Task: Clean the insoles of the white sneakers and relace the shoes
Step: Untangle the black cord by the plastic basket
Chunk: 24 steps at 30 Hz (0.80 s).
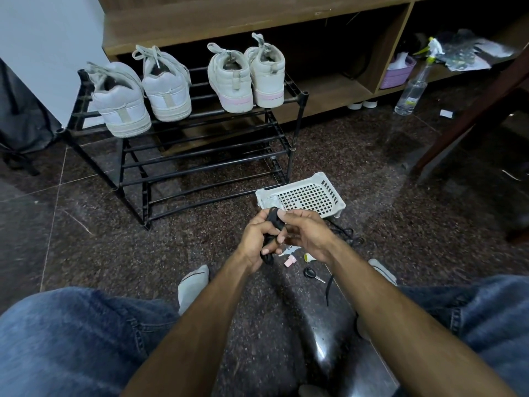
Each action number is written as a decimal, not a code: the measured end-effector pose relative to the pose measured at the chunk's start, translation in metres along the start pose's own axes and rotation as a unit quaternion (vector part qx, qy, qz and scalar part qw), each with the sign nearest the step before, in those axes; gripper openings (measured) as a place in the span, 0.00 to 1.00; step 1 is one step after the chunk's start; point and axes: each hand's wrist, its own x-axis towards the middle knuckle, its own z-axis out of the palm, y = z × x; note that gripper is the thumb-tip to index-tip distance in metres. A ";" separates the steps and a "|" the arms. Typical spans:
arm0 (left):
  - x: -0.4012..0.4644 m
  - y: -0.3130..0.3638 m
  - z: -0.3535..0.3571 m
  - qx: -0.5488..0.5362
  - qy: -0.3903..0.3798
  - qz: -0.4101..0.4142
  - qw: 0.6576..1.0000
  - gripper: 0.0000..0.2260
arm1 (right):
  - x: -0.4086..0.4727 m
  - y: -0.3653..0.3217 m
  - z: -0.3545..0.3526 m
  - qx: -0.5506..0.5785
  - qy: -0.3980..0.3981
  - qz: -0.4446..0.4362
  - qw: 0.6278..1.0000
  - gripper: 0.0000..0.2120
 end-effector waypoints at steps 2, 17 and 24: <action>0.001 0.000 0.000 0.012 0.004 -0.004 1.000 0.16 | 0.001 0.001 -0.002 -0.009 -0.002 -0.003 1.000 0.04; 0.002 -0.012 0.002 0.380 0.066 0.071 0.920 0.11 | 0.015 0.006 -0.003 -0.089 0.107 -0.059 0.989 0.04; 0.012 -0.017 0.002 0.083 0.199 -0.039 0.976 0.08 | 0.025 0.035 -0.003 -0.157 0.200 -0.098 0.962 0.06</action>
